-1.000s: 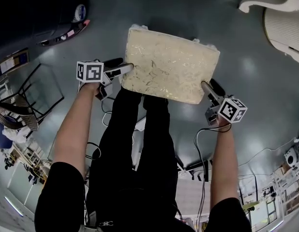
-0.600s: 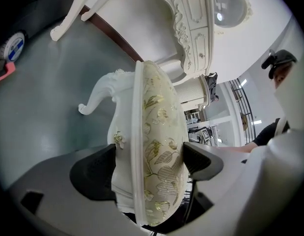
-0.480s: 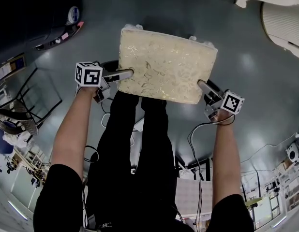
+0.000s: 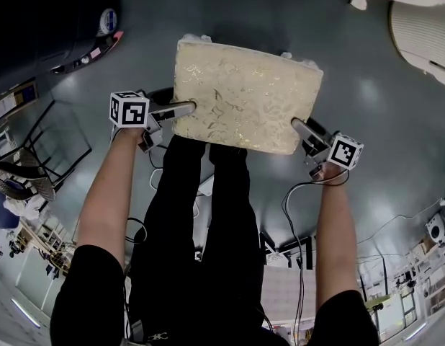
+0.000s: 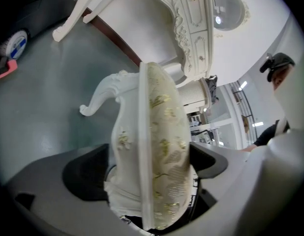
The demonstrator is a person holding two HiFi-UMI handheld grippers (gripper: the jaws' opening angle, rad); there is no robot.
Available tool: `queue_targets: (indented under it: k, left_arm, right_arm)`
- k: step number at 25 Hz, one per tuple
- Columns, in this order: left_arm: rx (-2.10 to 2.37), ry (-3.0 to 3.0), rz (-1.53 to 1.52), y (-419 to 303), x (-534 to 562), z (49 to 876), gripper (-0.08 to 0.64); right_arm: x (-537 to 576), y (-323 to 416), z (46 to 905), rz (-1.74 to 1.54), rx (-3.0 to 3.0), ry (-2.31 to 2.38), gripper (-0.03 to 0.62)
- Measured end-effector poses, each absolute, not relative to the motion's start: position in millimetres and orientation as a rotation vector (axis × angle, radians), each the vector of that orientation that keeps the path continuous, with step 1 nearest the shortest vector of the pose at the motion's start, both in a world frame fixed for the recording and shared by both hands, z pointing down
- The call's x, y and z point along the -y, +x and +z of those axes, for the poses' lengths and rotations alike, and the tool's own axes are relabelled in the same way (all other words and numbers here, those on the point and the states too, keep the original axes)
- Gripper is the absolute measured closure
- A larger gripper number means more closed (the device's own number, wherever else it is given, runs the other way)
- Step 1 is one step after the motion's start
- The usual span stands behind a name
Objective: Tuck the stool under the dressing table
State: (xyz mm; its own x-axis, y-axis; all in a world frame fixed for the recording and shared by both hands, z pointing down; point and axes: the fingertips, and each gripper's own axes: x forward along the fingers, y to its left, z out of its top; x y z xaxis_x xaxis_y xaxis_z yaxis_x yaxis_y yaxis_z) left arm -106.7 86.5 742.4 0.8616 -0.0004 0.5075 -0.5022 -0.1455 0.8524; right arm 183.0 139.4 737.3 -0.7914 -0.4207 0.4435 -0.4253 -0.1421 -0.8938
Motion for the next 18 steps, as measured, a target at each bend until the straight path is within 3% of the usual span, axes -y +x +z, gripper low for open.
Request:
queue_targets:
  k: [1,2,18]
  left_arm:
    - [0.405,1.650,0.458,-108.1,-87.1,748.0,0.014]
    - [0.407,1.625,0.450,-108.0,-88.1,752.0,-0.032]
    - [0.435,1.642,0.375,-80.4,-73.3,741.1,-0.025]
  right_arm:
    - [-140.0,183.0,737.5,2.139,2.052,1.009,0.195]
    - [-140.2,182.5,737.3,2.136,2.052,1.004,0.195]
    - [-132.0,184.1,730.2,2.093,2.074,1.055,0.216]
